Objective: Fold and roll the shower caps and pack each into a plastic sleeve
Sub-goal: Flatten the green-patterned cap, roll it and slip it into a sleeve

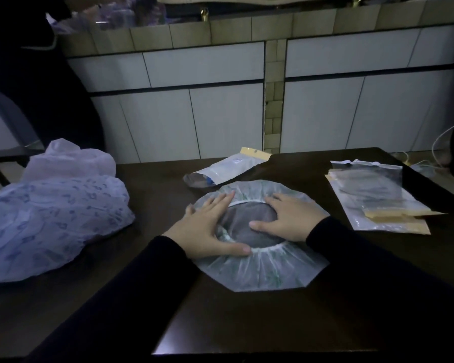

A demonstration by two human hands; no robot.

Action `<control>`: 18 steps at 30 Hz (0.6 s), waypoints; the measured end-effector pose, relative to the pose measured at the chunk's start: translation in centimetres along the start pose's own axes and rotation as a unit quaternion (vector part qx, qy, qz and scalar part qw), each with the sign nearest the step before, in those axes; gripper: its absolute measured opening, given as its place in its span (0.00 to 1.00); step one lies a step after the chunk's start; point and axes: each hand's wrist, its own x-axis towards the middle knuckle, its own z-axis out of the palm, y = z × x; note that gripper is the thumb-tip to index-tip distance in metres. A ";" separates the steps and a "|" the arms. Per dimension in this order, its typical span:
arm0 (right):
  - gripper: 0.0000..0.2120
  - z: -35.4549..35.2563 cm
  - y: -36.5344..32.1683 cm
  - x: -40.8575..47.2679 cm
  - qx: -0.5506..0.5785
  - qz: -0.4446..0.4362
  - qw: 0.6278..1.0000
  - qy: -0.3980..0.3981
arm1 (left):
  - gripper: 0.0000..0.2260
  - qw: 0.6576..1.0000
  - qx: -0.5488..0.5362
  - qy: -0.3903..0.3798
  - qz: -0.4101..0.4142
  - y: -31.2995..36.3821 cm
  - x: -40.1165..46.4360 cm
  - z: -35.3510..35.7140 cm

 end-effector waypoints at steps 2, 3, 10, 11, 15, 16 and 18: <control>0.39 -1.2 -0.9 -0.1 -0.050 0.023 0.996 0.066 | 0.54 0.999 0.023 0.037 0.002 -0.1 -0.3 -0.9; 0.34 -1.8 -1.2 0.0 -0.058 0.020 0.991 0.117 | 0.53 0.998 0.022 0.052 -0.014 0.1 -0.3 -1.2; 0.24 -1.3 -1.3 2.8 -0.040 -0.126 0.989 0.065 | 0.48 0.985 0.002 0.093 -0.146 2.3 1.5 2.0; 0.26 -0.4 -0.9 3.2 -0.044 -0.101 0.993 0.046 | 0.50 0.987 0.031 0.072 -0.141 2.1 1.4 2.5; 0.28 1.1 0.1 3.8 -0.015 -0.035 0.999 0.024 | 0.56 0.991 0.068 0.023 -0.110 0.9 0.9 2.2; 0.28 1.1 0.0 3.7 -0.014 -0.034 0.999 0.019 | 0.56 0.992 0.074 0.008 -0.104 0.7 0.7 2.0; 0.29 0.7 -0.2 3.3 -0.008 -0.046 0.998 0.029 | 0.55 0.992 0.078 -0.009 -0.103 0.6 0.7 1.3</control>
